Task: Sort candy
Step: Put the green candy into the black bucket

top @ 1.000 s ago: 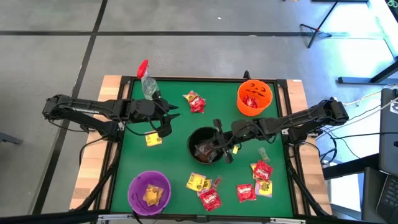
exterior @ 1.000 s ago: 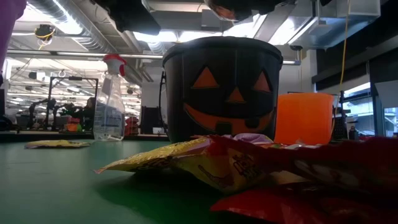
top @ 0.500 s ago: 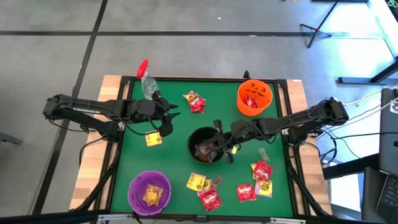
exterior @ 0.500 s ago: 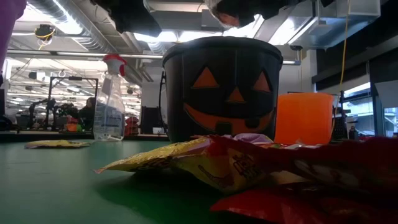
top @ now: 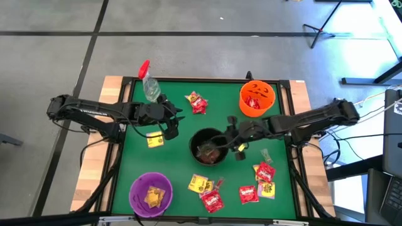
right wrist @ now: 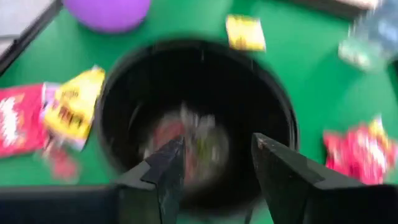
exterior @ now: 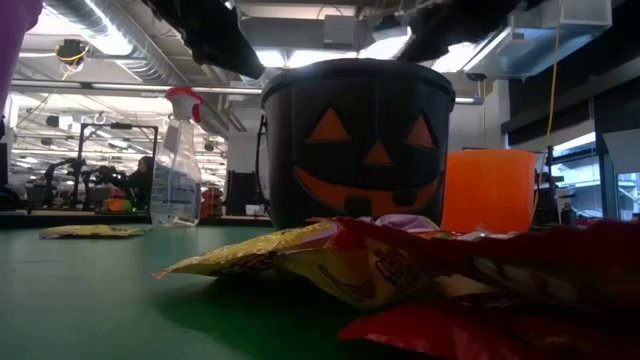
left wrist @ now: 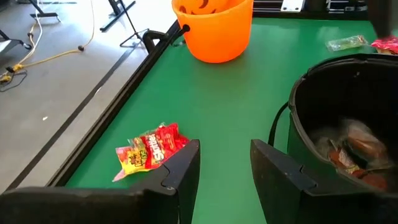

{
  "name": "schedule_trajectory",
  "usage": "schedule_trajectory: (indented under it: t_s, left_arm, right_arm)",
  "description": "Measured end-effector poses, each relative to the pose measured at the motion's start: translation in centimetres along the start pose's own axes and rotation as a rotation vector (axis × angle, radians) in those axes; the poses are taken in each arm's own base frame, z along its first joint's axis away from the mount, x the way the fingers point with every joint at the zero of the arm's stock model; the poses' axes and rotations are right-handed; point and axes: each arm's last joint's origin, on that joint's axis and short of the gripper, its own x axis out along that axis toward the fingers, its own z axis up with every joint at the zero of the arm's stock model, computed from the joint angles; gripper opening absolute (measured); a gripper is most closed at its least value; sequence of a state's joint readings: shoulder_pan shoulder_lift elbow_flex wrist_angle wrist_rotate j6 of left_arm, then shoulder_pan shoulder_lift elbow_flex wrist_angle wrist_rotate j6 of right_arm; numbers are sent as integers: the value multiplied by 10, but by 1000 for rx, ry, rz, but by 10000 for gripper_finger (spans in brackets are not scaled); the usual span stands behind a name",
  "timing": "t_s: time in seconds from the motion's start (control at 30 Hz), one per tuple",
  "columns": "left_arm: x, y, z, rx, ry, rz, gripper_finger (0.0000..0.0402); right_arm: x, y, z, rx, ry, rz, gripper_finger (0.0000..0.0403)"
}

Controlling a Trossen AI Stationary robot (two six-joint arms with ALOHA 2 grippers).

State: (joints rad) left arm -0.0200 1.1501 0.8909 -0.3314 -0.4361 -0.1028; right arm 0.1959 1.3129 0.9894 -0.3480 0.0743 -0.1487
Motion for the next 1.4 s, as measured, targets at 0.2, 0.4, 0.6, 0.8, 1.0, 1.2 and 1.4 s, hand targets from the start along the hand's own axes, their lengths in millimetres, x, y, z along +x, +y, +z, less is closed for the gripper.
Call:
schedule_trajectory:
  t_s: [0.2,0.4,0.6,0.8,1.0,1.2,1.4]
  left_arm:
    - [1,-1,0,-2,-5,0,131]
    - [1,-1,1,-3,-7,0,131]
    - [3,-2,1,-3,-6,1,131]
    - [6,-3,0,1,2,-5,131]
    - [7,-4,-1,4,10,-7,131]
    - [9,-5,-1,4,8,-7,131]
    - [12,-6,-2,10,15,-6,131]
  right_arm:
    - [-47,-1,-21,194,180,2,184]
    - [-62,6,-59,476,469,-9,184]
    - [-43,19,-112,685,686,27,184]
    - [-29,28,-157,863,801,-23,184]
    - [-29,31,-177,934,883,-53,184]
    - [-26,33,-183,956,883,-44,184]
    - [-20,35,-192,1010,839,-56,184]
